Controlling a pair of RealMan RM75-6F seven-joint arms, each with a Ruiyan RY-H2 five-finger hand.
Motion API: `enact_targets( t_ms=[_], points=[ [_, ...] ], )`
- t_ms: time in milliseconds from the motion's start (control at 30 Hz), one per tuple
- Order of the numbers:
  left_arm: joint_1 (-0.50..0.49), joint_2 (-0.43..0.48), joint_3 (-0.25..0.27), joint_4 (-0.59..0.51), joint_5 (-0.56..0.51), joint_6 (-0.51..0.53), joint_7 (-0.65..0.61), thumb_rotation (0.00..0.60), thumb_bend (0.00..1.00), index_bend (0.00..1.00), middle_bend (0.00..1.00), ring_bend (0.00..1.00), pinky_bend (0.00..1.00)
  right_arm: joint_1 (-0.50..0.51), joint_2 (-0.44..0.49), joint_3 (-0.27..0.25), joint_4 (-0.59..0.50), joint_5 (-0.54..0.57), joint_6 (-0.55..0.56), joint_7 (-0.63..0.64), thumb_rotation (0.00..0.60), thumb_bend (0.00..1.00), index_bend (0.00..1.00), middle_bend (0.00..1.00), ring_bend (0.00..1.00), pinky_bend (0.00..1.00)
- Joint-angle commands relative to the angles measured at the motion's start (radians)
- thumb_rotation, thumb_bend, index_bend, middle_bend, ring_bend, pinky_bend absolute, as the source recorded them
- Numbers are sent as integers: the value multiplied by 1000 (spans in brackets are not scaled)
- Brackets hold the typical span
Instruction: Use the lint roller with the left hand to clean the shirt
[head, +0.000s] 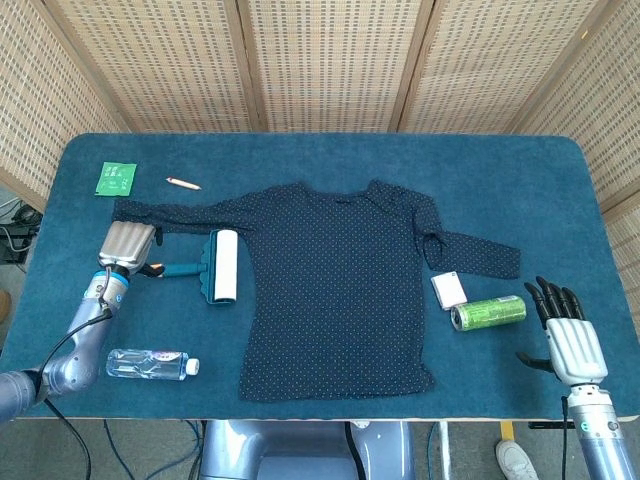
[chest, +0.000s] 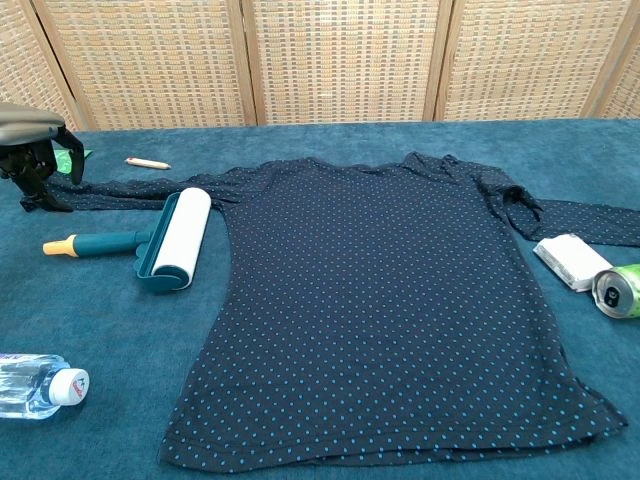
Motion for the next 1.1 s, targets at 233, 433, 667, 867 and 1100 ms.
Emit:
enact_targets(
  t_ms=[233, 433, 667, 867, 1100],
  points=[
    [-24, -70, 42, 73, -5, 13, 9, 600, 194, 455, 828, 655, 568, -1, -1, 1, 1, -2, 6, 4, 600, 54, 0, 0, 0, 0],
    [-35, -98, 65, 108, -3, 16, 33, 600, 194, 464, 828, 655, 567, -2, -1, 2, 1, -1, 7, 5, 600, 55, 0, 0, 0, 0],
    [-48, -145, 85, 174, -7, 4, 49, 600, 194, 464, 829, 655, 568, -1, 0, 2, 3, 4, 2, 9, 600, 54, 0, 0, 0, 0],
    [-64, -203, 97, 247, -10, -28, 55, 600, 194, 465, 829, 655, 568, 1, -3, 3, 7, 9, -3, 2, 600, 54, 0, 0, 0, 0],
    [-75, -260, 103, 326, -13, -55, 54, 600, 194, 470, 829, 655, 567, 2, -6, 5, 12, 17, -10, 4, 600, 55, 0, 0, 0, 0]
  ],
)
